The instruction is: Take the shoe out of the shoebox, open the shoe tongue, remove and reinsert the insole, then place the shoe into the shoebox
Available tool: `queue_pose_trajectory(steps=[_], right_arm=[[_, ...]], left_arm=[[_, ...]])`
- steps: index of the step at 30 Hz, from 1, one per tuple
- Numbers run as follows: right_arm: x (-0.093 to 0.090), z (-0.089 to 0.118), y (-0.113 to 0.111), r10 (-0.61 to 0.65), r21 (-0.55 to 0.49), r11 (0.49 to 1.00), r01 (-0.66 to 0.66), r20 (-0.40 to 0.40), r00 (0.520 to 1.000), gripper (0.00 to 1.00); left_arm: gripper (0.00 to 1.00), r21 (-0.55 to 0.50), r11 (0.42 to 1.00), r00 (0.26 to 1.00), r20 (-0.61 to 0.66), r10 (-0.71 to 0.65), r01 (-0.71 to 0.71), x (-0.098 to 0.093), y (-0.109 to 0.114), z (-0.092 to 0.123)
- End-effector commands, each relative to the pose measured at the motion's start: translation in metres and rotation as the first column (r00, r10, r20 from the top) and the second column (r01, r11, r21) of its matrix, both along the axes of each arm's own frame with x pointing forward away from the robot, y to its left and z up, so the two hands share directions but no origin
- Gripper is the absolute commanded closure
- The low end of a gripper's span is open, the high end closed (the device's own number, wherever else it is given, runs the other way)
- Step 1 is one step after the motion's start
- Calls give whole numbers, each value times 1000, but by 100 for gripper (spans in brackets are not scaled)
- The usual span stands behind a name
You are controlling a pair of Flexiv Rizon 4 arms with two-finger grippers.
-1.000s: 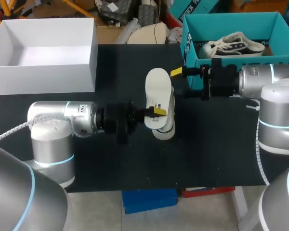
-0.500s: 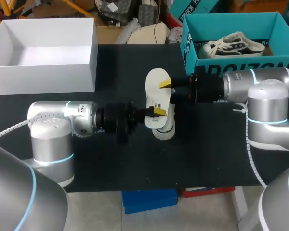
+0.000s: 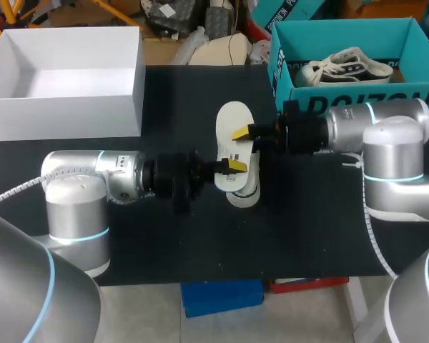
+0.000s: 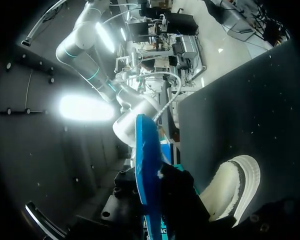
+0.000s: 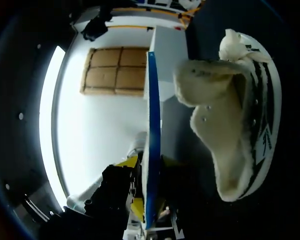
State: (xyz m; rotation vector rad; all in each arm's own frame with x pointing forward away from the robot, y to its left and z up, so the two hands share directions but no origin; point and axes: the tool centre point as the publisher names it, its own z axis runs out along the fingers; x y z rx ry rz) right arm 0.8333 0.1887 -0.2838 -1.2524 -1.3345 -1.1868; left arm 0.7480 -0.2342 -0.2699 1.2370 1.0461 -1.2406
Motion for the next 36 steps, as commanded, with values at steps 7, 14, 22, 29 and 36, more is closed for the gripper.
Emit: queue_pose_trajectory(steps=[7,14,22,29,36], right_arm=[[0,-5,6,2,0,1000,-2,12,1000,100],[0,-5,6,2,0,1000,-2,12,1000,100],[0,-5,6,2,0,1000,-2,12,1000,100],[0,-5,6,2,0,1000,-2,12,1000,100],[0,-5,6,2,0,1000,-2,12,1000,100]], left_arm=[[100,4,1000,1000,3,6,-6,-2,-1,0],[100,25,1000,1000,22,-4,4,-4,4,6],[0,146,987,997,56,58,-66,-12,38,20],[0,263,959,993,61,96,-109,-19,71,24],[0,488,850,978,158,138,-199,-23,95,41]])
